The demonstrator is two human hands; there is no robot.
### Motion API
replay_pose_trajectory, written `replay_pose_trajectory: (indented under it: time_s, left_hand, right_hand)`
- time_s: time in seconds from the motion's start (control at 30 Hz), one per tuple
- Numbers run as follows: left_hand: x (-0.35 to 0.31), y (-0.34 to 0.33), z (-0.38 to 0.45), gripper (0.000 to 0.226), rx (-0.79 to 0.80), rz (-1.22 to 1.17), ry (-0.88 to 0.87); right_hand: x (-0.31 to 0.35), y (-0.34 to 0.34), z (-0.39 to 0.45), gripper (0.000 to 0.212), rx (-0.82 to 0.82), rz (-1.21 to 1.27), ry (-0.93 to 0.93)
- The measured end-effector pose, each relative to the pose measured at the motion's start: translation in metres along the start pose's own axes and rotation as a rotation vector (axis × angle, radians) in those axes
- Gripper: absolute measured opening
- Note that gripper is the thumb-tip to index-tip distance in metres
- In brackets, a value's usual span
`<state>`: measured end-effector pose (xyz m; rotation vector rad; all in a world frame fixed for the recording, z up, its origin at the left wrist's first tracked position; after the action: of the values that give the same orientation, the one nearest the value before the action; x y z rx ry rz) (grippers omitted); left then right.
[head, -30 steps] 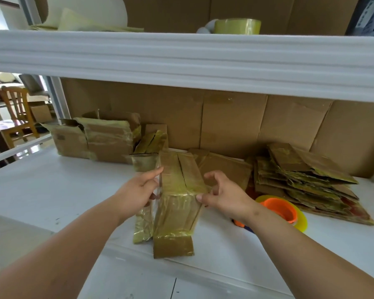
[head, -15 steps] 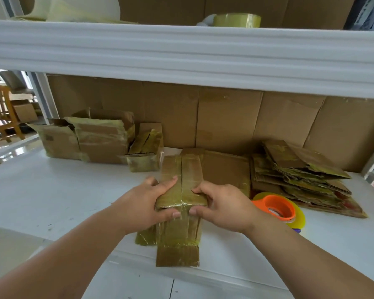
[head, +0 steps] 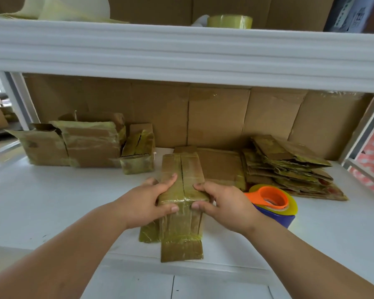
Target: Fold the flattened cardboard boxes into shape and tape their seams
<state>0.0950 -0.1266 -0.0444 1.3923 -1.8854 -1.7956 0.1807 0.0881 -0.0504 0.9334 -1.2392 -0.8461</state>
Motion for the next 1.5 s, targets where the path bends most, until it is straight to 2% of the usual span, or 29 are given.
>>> replay_pose_trajectory:
  time_s: [0.07, 0.13, 0.2, 0.27, 0.33, 0.43, 0.47, 0.53, 0.6, 0.67, 0.77, 0.87, 1.0, 1.17, 1.37, 1.5]
  left_hand:
    - [0.003, 0.002, 0.000, 0.085, 0.010, 0.040, -0.001]
    - [0.006, 0.005, 0.001, 0.093, 0.048, 0.083, 0.011]
    - [0.006, 0.007, 0.000, 0.097, 0.080, 0.084, 0.040]
    - [0.003, 0.008, 0.001, 0.088, 0.040, 0.042, 0.072]
    - [-0.003, 0.006, 0.001, 0.073, -0.055, 0.020, 0.067]
    - [-0.014, 0.000, -0.001, 0.061, -0.257, 0.028, 0.004]
    - [-0.018, -0.002, -0.003, 0.057, -0.325, 0.023, -0.015]
    - [-0.027, -0.005, -0.005, 0.042, -0.426, 0.012, -0.053]
    - [-0.035, -0.005, -0.006, 0.027, -0.459, 0.023, -0.072]
    - [-0.043, -0.004, -0.009, 0.025, -0.459, 0.029, -0.061]
    - [-0.054, -0.002, -0.015, 0.025, -0.495, 0.005, -0.061]
    - [-0.066, -0.001, -0.019, 0.025, -0.505, 0.013, -0.071]
    - [-0.083, 0.001, -0.019, 0.024, -0.497, -0.062, -0.081]
    - [-0.107, 0.007, -0.024, 0.026, -0.425, -0.312, -0.112]
    - [-0.116, 0.014, -0.027, 0.034, -0.204, -0.554, -0.185]
    - [-0.113, 0.016, -0.026, 0.019, -0.131, -0.629, -0.196]
  right_hand:
    - [0.001, 0.000, -0.003, 0.057, 0.014, 0.048, -0.001]
    - [-0.005, 0.004, -0.008, 0.053, -0.045, 0.094, -0.049]
    - [-0.023, 0.008, -0.014, 0.045, -0.195, 0.072, -0.197]
    - [-0.048, 0.010, -0.021, 0.041, -0.301, -0.014, -0.425]
    - [-0.072, 0.012, -0.030, 0.046, -0.228, -0.067, -0.658]
    - [-0.102, 0.011, -0.043, 0.068, 0.069, -0.116, -0.832]
    - [-0.110, 0.010, -0.046, 0.069, 0.157, -0.181, -0.830]
    - [-0.118, 0.007, -0.050, 0.055, 0.234, -0.312, -0.771]
    - [-0.121, 0.007, -0.054, 0.034, 0.193, -0.327, -0.702]
    - [-0.123, 0.010, -0.061, 0.023, 0.159, -0.308, -0.632]
    - [-0.125, 0.011, -0.070, 0.018, 0.100, -0.267, -0.551]
    - [-0.119, 0.016, -0.078, 0.013, 0.001, -0.080, -0.437]
    - [-0.103, 0.026, -0.088, 0.016, -0.092, 0.015, -0.275]
    - [-0.072, 0.049, -0.096, 0.016, -0.209, 0.142, -0.139]
    - [-0.045, 0.062, -0.098, 0.014, -0.190, 0.170, -0.062]
    - [-0.035, 0.062, -0.097, 0.020, -0.165, 0.152, -0.013]
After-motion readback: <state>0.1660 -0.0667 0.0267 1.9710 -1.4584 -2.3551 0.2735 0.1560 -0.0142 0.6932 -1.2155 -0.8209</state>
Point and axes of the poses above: each hand's wrist, its own z-axis towards the middle knuckle, its own y-axis out of the back of the hand, x = y × z, the point moved 1 cm from there along z, towards the middle knuckle, and after that the axes turned 9 degrees about x, right-handed, at the moved point
